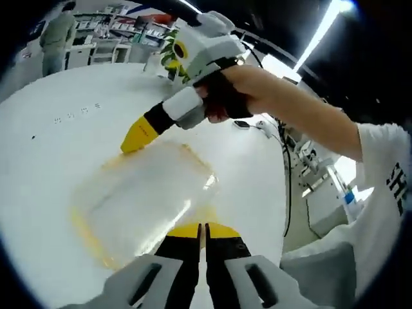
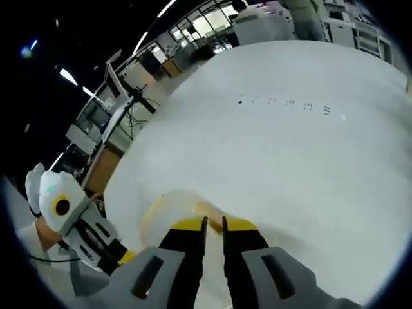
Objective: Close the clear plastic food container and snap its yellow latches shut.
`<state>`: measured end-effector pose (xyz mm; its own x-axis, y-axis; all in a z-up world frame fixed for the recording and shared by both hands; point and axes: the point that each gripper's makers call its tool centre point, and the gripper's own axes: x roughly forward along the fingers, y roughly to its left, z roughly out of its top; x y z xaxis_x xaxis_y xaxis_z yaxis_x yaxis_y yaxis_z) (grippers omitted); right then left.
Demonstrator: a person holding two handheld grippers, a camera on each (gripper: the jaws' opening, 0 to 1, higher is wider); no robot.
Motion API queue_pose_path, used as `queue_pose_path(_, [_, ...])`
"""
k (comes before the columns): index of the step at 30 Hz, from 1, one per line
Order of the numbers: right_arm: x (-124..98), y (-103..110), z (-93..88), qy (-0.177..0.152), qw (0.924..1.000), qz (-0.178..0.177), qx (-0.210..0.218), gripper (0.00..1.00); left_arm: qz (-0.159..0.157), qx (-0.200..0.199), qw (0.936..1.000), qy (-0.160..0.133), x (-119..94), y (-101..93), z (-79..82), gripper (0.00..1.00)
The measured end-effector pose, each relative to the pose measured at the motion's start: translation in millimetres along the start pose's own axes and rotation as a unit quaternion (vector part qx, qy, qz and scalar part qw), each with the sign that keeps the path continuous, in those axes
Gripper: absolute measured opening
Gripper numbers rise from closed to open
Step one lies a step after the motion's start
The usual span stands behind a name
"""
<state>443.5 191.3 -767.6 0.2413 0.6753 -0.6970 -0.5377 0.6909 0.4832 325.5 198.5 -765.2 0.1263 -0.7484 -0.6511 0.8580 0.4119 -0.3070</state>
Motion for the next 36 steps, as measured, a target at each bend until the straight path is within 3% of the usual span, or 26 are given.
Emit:
queue_pose_path(1, [0.1, -0.2, 0.0, 0.001, 1.0, -0.001, -0.002, 0.08, 0.017, 0.057, 0.9981, 0.016, 1.0, 1.9, -6.2, 0.0])
queue_pose_path(3, [0.5, 0.1, -0.8, 0.003, 1.0, -0.002, -0.008, 0.08, 0.037, 0.12, 0.9915, 0.033, 3.7, 1.5, -13.1, 0.0])
queue_pose_path(5, [1.4, 1.4, -1.9, 0.005, 0.9999, 0.0, -0.01, 0.09, 0.061, 0.147, 0.9867, 0.034, 5.7, 4.1, -13.4, 0.0])
queue_pose_path(6, [1.5, 1.8, -1.1, 0.003, 0.9999, 0.001, -0.012, 0.09, 0.065, 0.172, 0.9826, 0.028, 6.0, 1.7, -11.0, 0.0])
queue_pose_path(9, [-0.1, 7.3, 0.1, 0.003, 0.9996, 0.015, -0.022, 0.09, 0.038, 0.224, 0.9736, -0.025, 2.8, -17.4, 8.6, 0.04])
queue_pose_path(11, [-2.4, 8.7, 2.1, 0.005, 0.9991, 0.019, -0.037, 0.1, 0.053, 0.265, 0.9617, -0.047, -2.7, -16.5, 22.8, 0.14])
queue_pose_path(13, [-4.8, 5.6, 3.2, 0.017, 0.9973, 0.013, -0.07, 0.13, 0.07, 0.303, 0.9494, -0.042, -4.5, -12.0, 26.6, 0.23])
queue_pose_path(14, [-5.6, 4.9, 2.7, 0.025, 0.9961, 0.011, -0.084, 0.16, 0.087, 0.331, 0.9393, -0.028, -4.8, -5.0, 26.7, 0.23])
queue_pose_path(18, [-5.6, 11.7, -10.0, 0.085, 0.9832, 0.026, -0.16, 0.24, 0.114, 0.376, 0.9194, 0.022, 0.6, 13.9, 17.2, 0.22])
queue_pose_path(19, [-5.4, 14.2, -13.1, 0.098, 0.9782, 0.032, -0.18, 0.26, 0.121, 0.394, 0.9103, 0.035, 2.1, 18.6, 15.0, 0.22])
queue_pose_path(20, [-5.1, 14.8, -15.3, 0.109, 0.9737, 0.032, -0.197, 0.3, 0.126, 0.404, 0.9052, 0.04, 3.1, 21.2, 14.8, 0.22])
queue_pose_path(21, [-4.8, 14.9, -17.2, 0.124, 0.967, 0.029, -0.221, 0.32, 0.114, 0.392, 0.9122, 0.032, 6.2, 17.3, 14.5, 0.22])
queue_pose_path(23, [-4.0, 13.9, -20.1, 0.146, 0.9558, 0.028, -0.254, 0.33, 0.111, 0.396, 0.9108, 0.04, 8.5, 17.6, 12.1, 0.21])
queue_pose_path(24, [-4.7, 14.5, -25.8, 0.168, 0.9458, 0.032, -0.276, 0.33, 0.115, 0.404, 0.9063, 0.05, 9.6, 19.7, 8.7, 0.21])
queue_pose_path(25, [-5.3, 14.9, -29.7, 0.182, 0.9408, 0.033, -0.284, 0.33, 0.117, 0.411, 0.9023, 0.058, 10.7, 21.1, 5.5, 0.22])
queue_pose_path(26, [-5.8, 13.5, -34.9, 0.207, 0.9327, 0.034, -0.293, 0.34, 0.12, 0.426, 0.8952, 0.051, 10.5, 20.5, 8.8, 0.22])
queue_pose_path(28, [-3.4, 11.7, -36.8, 0.23, 0.9201, 0.032, -0.315, 0.36, 0.121, 0.411, 0.902, 0.051, 9.9, 20.9, 8.2, 0.22])
queue_pose_path(29, [-1.4, 15.9, -34.2, 0.226, 0.9238, 0.038, -0.307, 0.36, 0.121, 0.408, 0.9039, 0.049, 9.7, 21.1, 8.9, 0.22])
queue_pose_path(31, [2.2, 14.5, -30.7, 0.239, 0.919, 0.043, -0.311, 0.36, 0.119, 0.407, 0.9042, 0.048, 9.9, 21.4, 8.4, 0.22])
queue_pose_path(32, [-0.8, 10.7, -34.8, 0.252, 0.9113, 0.04, -0.323, 0.36, 0.119, 0.408, 0.904, 0.047, 10.1, 21.3, 8.4, 0.22])
queue_pose_path(36, [-2.2, 14.3, -36.5, 0.27, 0.8952, 0.052, -0.351, 0.35, 0.123, 0.4, 0.9073, 0.046, 10.5, 21.9, 8.4, 0.21])
